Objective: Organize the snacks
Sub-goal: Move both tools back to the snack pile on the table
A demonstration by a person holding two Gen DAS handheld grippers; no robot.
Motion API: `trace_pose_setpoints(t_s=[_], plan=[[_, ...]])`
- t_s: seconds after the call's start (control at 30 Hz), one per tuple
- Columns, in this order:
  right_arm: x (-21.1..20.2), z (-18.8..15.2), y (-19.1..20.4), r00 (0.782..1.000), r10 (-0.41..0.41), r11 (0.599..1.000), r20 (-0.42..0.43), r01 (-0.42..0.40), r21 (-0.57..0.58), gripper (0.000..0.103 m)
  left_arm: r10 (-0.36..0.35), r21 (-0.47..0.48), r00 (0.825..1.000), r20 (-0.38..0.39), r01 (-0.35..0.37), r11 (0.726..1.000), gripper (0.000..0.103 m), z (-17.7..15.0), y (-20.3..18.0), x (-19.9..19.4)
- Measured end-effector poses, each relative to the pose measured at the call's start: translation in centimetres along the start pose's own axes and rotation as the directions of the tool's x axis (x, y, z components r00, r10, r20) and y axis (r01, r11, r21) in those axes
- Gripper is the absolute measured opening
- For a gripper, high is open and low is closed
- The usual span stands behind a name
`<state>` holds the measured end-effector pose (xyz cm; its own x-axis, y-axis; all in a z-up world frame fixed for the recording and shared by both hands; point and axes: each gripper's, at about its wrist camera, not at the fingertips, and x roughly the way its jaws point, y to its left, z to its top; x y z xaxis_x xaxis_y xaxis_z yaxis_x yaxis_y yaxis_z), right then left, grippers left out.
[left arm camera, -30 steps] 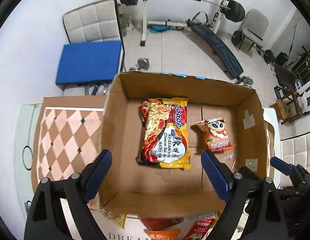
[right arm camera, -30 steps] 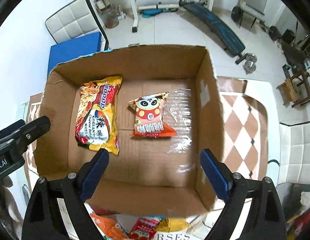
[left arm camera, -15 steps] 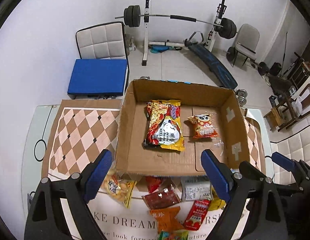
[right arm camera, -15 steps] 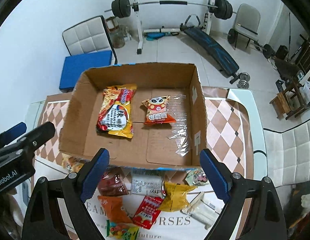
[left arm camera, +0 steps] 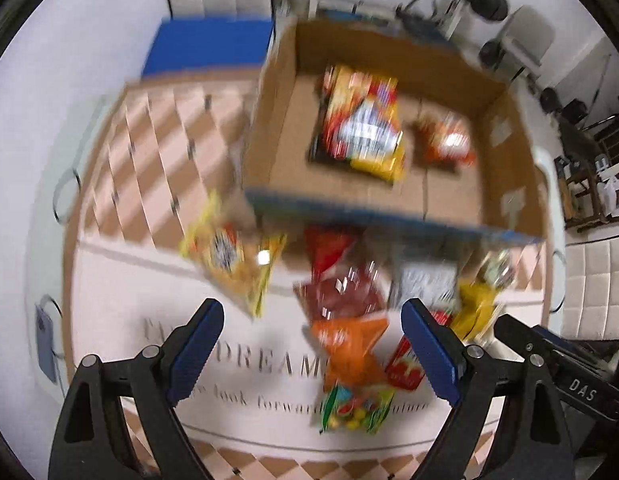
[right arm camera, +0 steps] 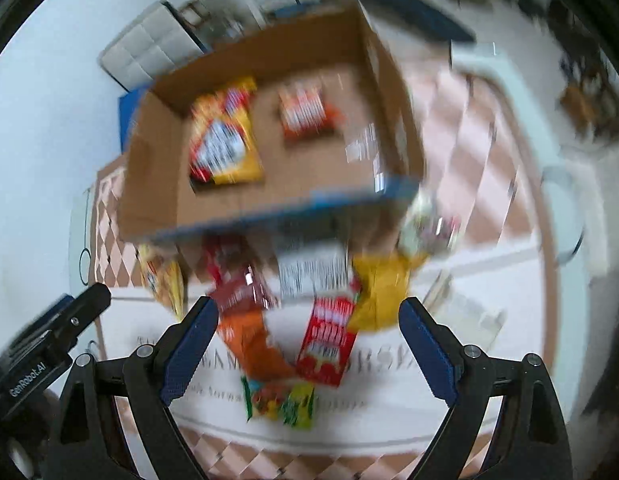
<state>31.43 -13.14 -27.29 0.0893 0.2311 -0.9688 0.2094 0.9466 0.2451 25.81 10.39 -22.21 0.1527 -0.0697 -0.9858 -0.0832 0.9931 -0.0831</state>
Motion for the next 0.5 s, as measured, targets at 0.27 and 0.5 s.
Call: trace_pose_setpoints(t_s=[0.27, 0.5], plan=[[7.5, -3.5, -3.4, 0.986, 0.006, 0.995, -0.168, 0.011, 0.103, 0.09, -0.034, 0.002, 0.974, -0.224, 0.036, 0.999, 0.091, -4.3, -1.8, 8.9], [8.2, -4.7, -5.9, 0.985, 0.012, 0.987, -0.173, 0.016, 0.16, 0.09, -0.003, 0.052, 0.955, -0.295, 0.019, 0.998, 0.058, -5.9, -4.1, 13.5]])
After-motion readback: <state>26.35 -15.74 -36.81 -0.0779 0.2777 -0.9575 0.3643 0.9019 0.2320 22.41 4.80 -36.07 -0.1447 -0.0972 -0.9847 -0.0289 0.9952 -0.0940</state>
